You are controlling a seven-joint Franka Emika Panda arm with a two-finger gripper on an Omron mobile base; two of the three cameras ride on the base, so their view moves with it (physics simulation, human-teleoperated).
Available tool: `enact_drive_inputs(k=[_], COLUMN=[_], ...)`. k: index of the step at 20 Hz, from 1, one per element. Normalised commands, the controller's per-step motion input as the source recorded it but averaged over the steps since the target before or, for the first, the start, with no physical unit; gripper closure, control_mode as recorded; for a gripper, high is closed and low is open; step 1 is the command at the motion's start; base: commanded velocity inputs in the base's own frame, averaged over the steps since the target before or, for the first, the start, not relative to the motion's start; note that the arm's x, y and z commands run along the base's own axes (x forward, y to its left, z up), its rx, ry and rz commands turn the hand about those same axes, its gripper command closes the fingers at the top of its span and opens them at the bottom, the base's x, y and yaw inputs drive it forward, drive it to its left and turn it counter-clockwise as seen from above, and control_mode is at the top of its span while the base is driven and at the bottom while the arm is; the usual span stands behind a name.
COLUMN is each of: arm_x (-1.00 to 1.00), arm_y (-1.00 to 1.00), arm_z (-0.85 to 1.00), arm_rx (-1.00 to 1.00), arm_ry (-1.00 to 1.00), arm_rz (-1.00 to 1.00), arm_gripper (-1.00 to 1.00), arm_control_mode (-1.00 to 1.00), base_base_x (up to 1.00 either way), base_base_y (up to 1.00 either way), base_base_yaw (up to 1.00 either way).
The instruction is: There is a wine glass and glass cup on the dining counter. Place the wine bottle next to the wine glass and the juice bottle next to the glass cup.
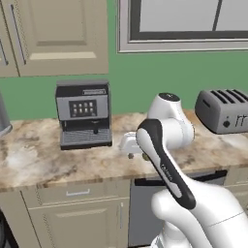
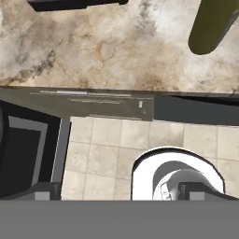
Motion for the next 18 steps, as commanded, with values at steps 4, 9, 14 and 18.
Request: enact_drive_inputs(k=[4,9,14,18], arm_x=[0.00,0.00,0.00,0.00], arm_y=[0.00,0.00,0.00,0.00], arm_z=[0.00,0.00,0.00,0.00], arm_rx=[0.00,0.00,0.00,0.00], arm_ry=[0.00,0.00,0.00,0.00], arm_rz=[0.00,0.00,0.00,0.00], arm_gripper=[-1.00,-1.00,-1.00,-1.00], arm_control_mode=[1.00,1.00,1.00,1.00], base_base_x=[0.49,0.06,0.00,0.00], base_base_y=[0.17,0.03,0.00,0.00], base_base_yaw=[-0.13,0.00,0.00,0.00])
